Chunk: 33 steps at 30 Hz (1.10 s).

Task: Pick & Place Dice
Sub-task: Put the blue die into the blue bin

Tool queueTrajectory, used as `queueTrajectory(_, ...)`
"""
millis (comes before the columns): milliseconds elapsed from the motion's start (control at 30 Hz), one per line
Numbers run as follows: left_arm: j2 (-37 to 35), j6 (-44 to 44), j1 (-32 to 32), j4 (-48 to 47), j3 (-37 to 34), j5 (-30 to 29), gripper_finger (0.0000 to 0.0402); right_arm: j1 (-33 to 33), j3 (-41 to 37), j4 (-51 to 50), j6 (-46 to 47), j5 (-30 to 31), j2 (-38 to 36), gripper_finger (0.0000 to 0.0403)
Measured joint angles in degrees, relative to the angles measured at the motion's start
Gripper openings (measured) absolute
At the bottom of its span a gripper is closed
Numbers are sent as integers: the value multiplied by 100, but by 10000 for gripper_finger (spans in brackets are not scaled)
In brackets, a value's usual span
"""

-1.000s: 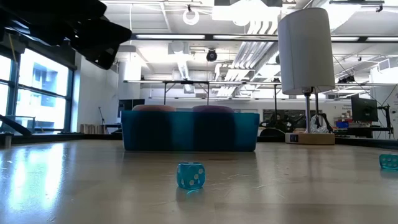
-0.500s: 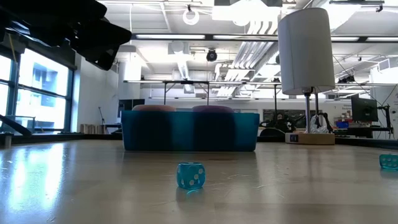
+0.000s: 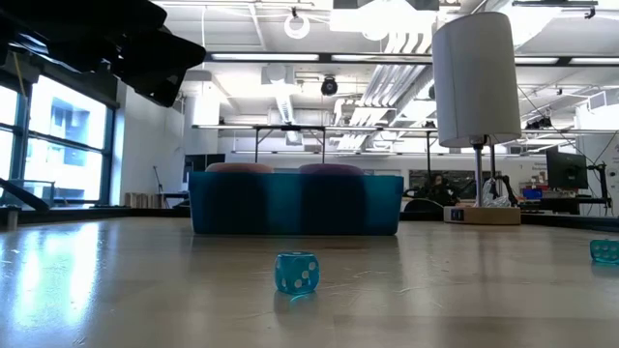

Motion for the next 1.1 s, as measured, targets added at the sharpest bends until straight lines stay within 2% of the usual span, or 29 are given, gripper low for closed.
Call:
queueTrajectory(167,0,-12,0,-1,0,-1,178,4,1019,-1724,172,44,8,3)
queueTrajectory(300,0,-17,0,-1,0,-1,178,47,1379,-2719,849,50,25,3)
queueTrajectory(400,0,-26,-5,-11,1,-1,178,99,1393,-3359,1727,-1,26,3)
queueTrajectory(633,0,-31,-11,-49,2,-1,179,357,1376,-5132,4515,-293,176,3)
queueTrajectory(733,0,-30,-11,-49,2,-2,179,417,1384,-5426,5179,-327,241,3)
queueTrajectory(1100,0,-30,-11,-133,4,-6,179,358,901,-5410,5852,-363,239,8)
